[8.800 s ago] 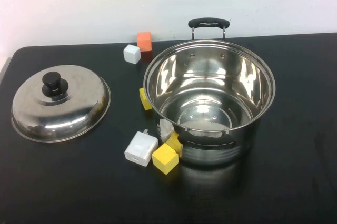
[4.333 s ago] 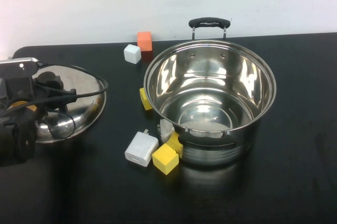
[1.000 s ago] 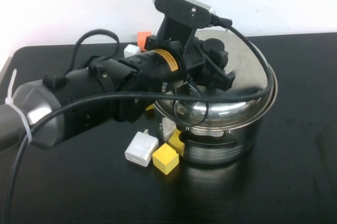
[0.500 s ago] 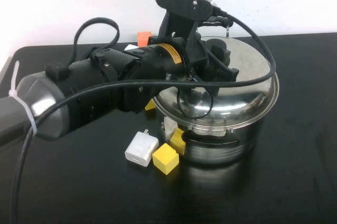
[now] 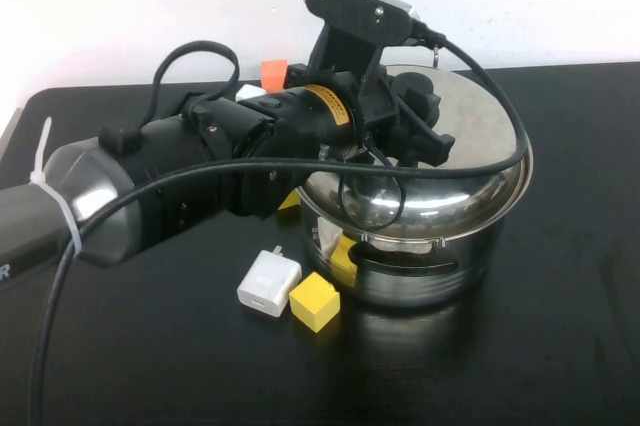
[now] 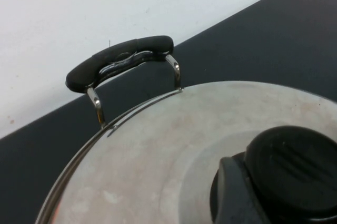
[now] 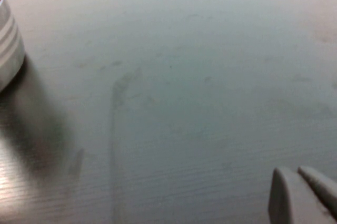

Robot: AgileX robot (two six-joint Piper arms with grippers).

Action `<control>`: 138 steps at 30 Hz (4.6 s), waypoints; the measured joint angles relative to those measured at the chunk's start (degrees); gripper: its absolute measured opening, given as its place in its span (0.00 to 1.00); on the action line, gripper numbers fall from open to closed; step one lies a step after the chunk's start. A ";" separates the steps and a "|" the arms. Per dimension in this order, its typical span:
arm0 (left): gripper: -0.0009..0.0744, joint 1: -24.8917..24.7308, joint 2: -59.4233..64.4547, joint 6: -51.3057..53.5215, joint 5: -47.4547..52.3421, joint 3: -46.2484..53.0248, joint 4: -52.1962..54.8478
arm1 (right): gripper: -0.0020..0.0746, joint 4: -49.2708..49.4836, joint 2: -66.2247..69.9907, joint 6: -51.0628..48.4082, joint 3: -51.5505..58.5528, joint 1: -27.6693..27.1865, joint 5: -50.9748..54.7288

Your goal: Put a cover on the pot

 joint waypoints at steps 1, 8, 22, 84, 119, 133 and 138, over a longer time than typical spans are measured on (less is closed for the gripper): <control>0.45 0.00 0.04 0.00 0.00 0.00 0.00 | 0.02 0.00 0.00 0.00 0.00 0.00 0.00; 0.53 0.00 -1.57 0.14 0.48 0.00 0.38 | 0.02 0.00 0.00 0.00 0.00 0.00 0.00; 0.14 0.00 -22.54 6.53 5.52 0.00 1.93 | 0.02 0.00 0.00 0.00 0.00 0.00 0.00; 0.01 31.82 -98.05 -16.56 14.49 71.09 0.78 | 0.02 0.00 0.00 0.00 0.00 0.00 0.00; 0.01 31.92 -98.08 -11.17 17.54 75.94 -0.49 | 0.02 0.00 0.00 0.00 0.00 0.00 0.00; 0.01 31.92 -98.08 -10.80 17.62 75.94 -0.58 | 0.02 0.00 0.00 0.00 0.00 0.00 0.00; 0.01 31.92 -98.08 -10.80 17.66 75.94 -0.58 | 0.02 0.00 0.00 0.00 0.00 0.00 0.00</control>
